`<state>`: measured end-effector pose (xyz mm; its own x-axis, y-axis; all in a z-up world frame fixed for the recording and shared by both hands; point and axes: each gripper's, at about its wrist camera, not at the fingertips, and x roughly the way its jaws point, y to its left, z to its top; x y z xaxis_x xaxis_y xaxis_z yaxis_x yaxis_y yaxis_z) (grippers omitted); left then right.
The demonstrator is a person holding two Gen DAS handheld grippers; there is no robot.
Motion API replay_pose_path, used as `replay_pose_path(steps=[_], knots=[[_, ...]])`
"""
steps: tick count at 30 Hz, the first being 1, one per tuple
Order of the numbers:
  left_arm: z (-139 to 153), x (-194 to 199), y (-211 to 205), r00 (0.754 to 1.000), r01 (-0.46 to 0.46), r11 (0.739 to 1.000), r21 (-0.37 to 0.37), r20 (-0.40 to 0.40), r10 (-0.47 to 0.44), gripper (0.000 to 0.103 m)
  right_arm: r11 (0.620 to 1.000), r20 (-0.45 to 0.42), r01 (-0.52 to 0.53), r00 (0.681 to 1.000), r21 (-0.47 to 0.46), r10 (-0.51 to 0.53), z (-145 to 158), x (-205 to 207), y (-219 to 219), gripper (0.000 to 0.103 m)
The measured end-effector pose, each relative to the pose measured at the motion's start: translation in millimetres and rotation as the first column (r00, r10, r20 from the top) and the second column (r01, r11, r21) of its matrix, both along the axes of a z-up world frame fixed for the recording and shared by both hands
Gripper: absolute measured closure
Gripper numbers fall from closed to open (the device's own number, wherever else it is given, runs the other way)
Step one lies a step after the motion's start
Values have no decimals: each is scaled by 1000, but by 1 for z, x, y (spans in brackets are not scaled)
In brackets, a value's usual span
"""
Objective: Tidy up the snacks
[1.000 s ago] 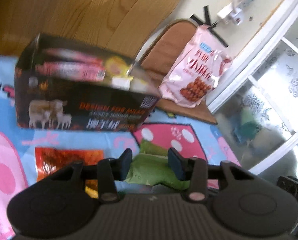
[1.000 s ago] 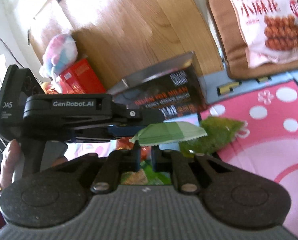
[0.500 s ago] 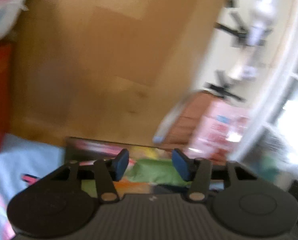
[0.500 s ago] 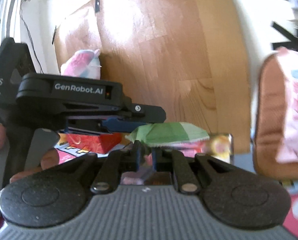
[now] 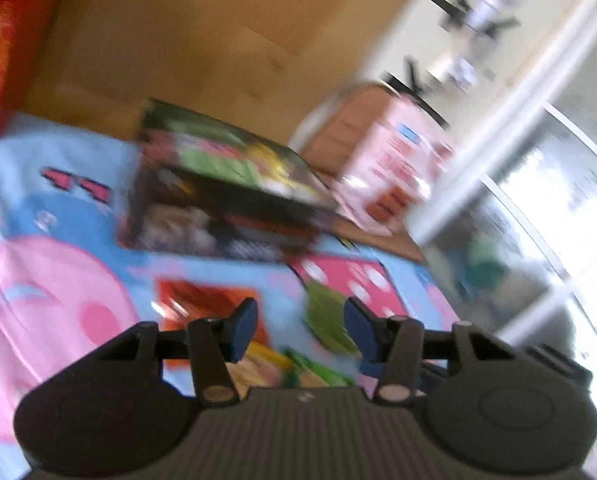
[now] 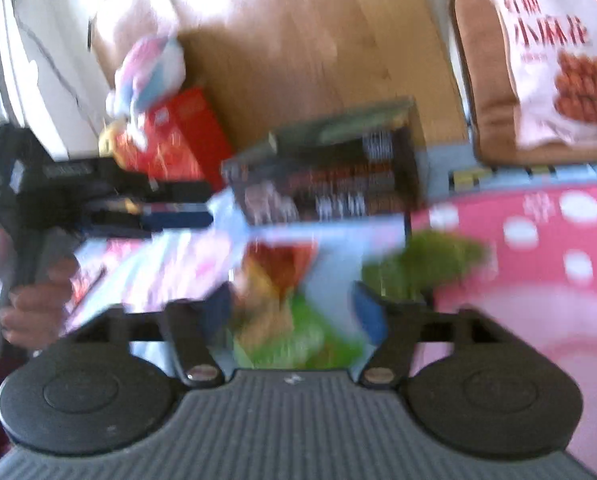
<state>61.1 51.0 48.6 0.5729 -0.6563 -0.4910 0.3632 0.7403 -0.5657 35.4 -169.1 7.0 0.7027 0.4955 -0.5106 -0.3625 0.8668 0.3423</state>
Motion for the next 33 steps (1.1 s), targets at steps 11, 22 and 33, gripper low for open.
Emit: replay_pose_path(steps=[11,22,33], knots=[[-20,-14,-49,992,108,993,48,-73,-104,55,938,107,75,993,-339,-41,-6,-35,8,35],[-44,-14,-101,982,179,970,167,-91,-166,60,935,82,101,994,-341,-77,-17,-60,-10,32],[7,-11,-54,997,71,992,100,34,-75,63,951,235,72,972,-300,1,11,-43,21,70]])
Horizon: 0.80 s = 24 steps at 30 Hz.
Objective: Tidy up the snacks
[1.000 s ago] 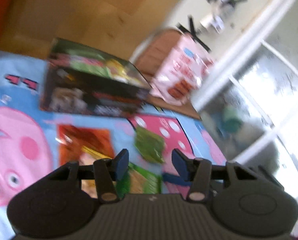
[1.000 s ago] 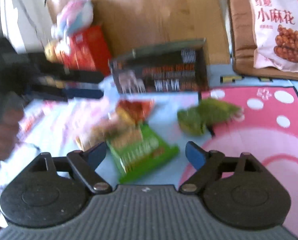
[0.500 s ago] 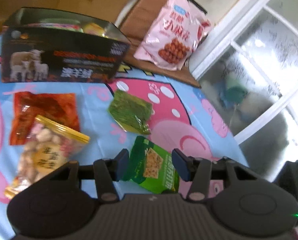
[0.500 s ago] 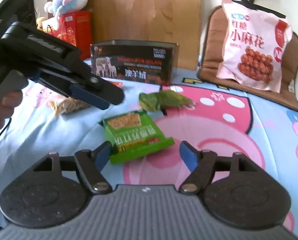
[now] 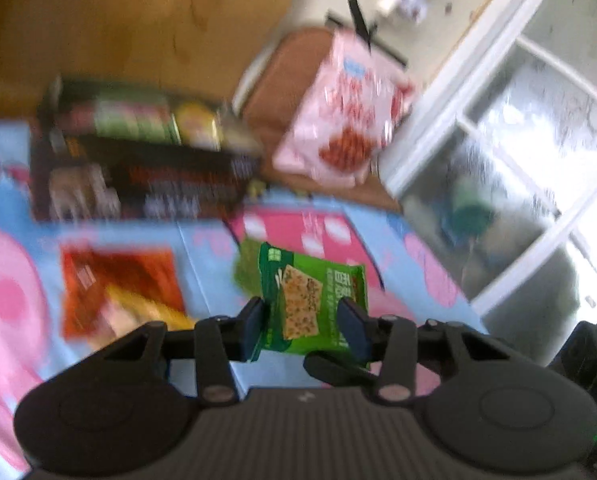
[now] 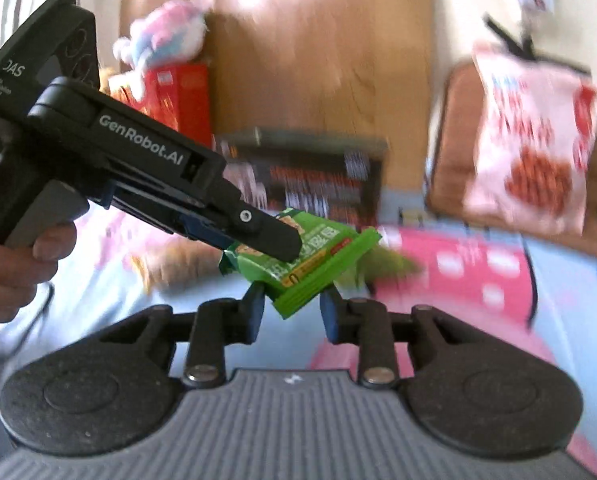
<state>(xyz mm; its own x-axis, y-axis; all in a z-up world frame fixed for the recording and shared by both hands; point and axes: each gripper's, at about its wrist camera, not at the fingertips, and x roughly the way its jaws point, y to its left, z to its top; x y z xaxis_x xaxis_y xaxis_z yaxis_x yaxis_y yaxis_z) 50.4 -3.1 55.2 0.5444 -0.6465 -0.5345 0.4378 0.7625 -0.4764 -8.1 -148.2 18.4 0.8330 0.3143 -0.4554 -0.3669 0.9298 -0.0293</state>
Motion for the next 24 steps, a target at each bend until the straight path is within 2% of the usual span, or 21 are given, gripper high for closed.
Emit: replay_pose_path(steps=[5,10,12,14,16,19,21,24], knots=[[29,39,25,993,-106,994,-28,52,108,63,999,75,-47,996,10,47,25,48,20,70],[39,84,47,965,-248,969,-17,82,248,63,995,48,-65,997,75,61,37,119,39,69],[36,101,58,945,-320,947,7,73,319,62,995,33,-59,998,81,57,36,145,55,67],[33,109,70,924,-379,925,21,64,377,62,994,-13,-70,997,87,71,32,166,70,54],[33,103,82,915,-401,916,1,58,400,62,993,-29,-71,997,91,74,27,175,77,52],[33,78,97,916,-393,919,-27,78,394,59,991,-16,-57,998,120,59,29,166,70,45],[27,60,106,924,-372,927,-36,76,374,59,984,-11,-59,998,166,62,30,148,58,44],[8,44,109,943,-331,943,-37,16,332,59,974,-69,-54,995,219,71,22,122,41,44]])
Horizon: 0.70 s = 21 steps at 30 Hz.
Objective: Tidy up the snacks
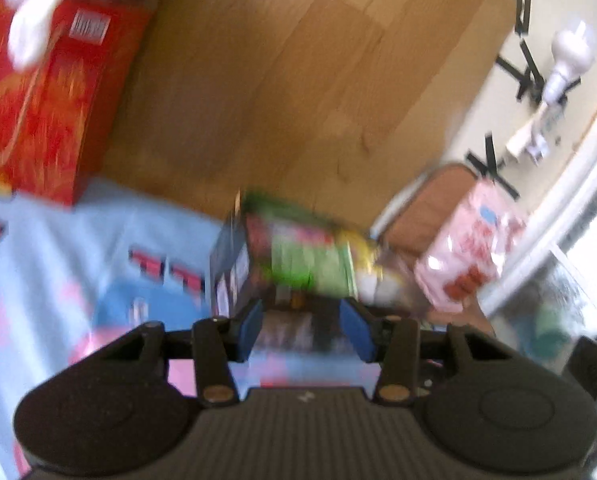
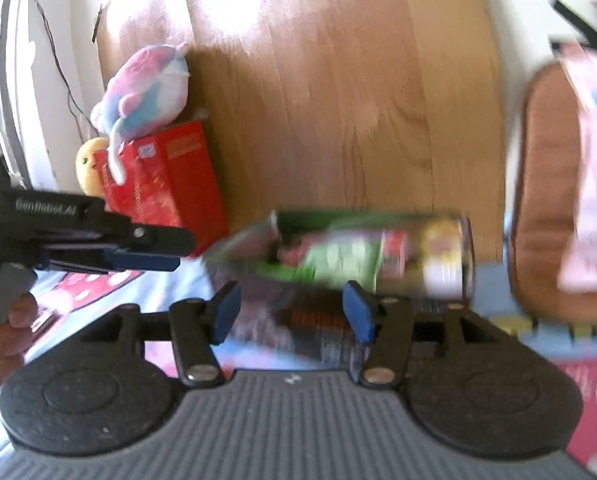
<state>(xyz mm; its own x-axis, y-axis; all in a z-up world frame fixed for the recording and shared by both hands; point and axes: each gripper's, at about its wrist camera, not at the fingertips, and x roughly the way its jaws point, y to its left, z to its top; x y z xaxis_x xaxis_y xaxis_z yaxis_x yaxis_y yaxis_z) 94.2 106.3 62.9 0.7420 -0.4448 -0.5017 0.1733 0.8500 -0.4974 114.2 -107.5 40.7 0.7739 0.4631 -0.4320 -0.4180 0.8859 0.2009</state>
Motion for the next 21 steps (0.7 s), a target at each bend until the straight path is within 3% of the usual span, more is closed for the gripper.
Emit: replay_pose_path(steps=[3,6,8,12,15,16,18,19,21], knots=[[-26,-2,-4,995,39,998,-44,-93,-43,59,1000,-117,23,993,5,-23,-20,-9,-10,47],[-54,6,-11,976,51,993,-107,-207,-73,59,997,-216,77,974,28,-69,-35,-4,-18,58],[-64,1,-12,976,62,988,-143,-198,-90,59,990,-272,103,960,95,-74,-43,-1,-24,66],[-61,-2,-24,977,70,986,-151,-188,-98,57,990,-259,97,963,105,-67,-45,-11,-11,66],[-61,-4,-27,980,56,988,-141,-182,-81,71,984,-252,114,965,137,-77,-47,-17,-14,69],[-62,-4,-26,974,98,973,-207,-181,-137,91,981,-254,125,964,151,-84,-47,-18,-17,77],[-67,1,-31,952,145,941,-307,-215,-217,94,975,-265,100,963,198,-46,-47,-17,-21,97],[-64,-1,-35,957,135,957,-257,-215,-193,92,973,-279,70,960,220,-6,-49,-12,-20,100],[-57,-6,-39,970,107,983,-146,-200,-136,92,988,-246,81,968,128,-47,-47,-19,-9,99]])
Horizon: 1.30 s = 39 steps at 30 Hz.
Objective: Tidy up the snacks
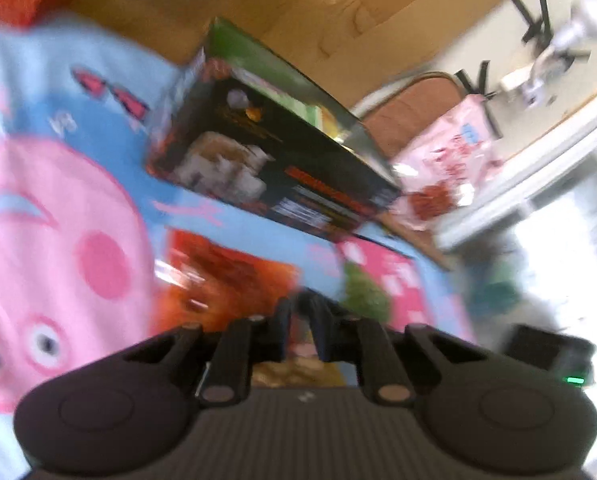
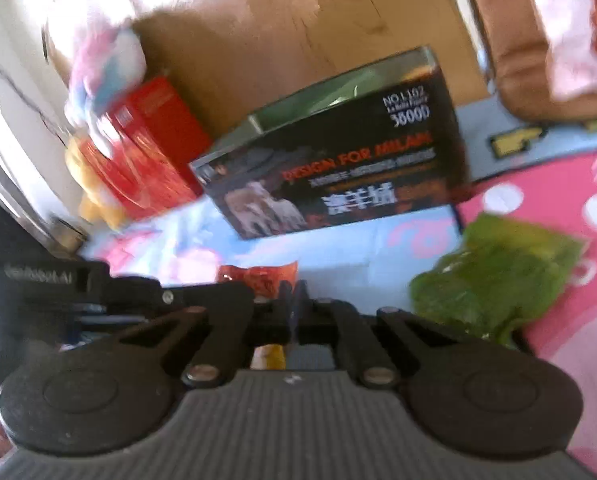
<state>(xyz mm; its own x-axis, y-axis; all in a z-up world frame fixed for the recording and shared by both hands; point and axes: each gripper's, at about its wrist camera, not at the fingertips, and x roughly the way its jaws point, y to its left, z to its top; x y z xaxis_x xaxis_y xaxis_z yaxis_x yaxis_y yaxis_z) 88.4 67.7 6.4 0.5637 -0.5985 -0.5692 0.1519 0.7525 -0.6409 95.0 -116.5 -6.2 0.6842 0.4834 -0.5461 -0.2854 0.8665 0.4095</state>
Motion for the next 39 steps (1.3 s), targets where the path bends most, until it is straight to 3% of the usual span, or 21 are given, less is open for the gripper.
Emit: replay_pose_path(steps=[3,6,7,10,11,13,14,17,24,30,33,35,36,37,39], knots=[[7,-11,20,1000,-22,999,-36,5,23,89,1000,34,26,999,3,-26,6,-13,-8,95],[12,-38,40,999,-46,999,-4,15,46,70,999,55,26,998,25,-28,13,-33,-25,94],[12,-45,44,999,-48,999,-2,6,48,65,1000,56,9,998,27,-10,14,-39,-28,88],[7,-65,46,1000,-1,999,-40,-31,0,59,998,33,-54,998,32,53,11,-52,-25,57],[2,-69,43,999,11,998,-63,-49,-14,56,997,26,-74,997,26,73,9,-56,-22,56],[-10,-70,31,996,39,996,-84,-79,-45,60,992,7,-121,993,14,121,1,-62,-13,58],[-14,-71,25,996,33,997,-71,-77,-39,69,991,2,-133,991,10,133,-3,-65,-7,64],[-5,-72,18,998,30,999,-15,-49,-31,75,984,58,-132,989,-120,139,3,-80,13,78],[51,-44,15,992,50,999,7,114,-50,75,988,240,-83,964,-132,113,44,-75,9,79],[94,17,3,970,4,999,51,242,-17,75,993,325,-4,945,-122,44,71,-17,8,79],[98,54,-5,964,-53,996,69,264,33,72,993,319,8,947,-116,30,76,21,10,75],[97,64,-5,960,-124,983,135,267,85,71,981,333,66,943,-183,-1,76,36,15,53],[96,64,0,961,-139,980,141,260,99,71,968,352,131,935,-216,-48,75,38,14,52],[93,57,9,961,-128,986,109,258,96,69,965,352,157,933,-211,-74,75,36,8,52],[85,39,23,966,-93,993,67,247,74,67,989,312,111,947,-101,-74,72,23,-12,52]])
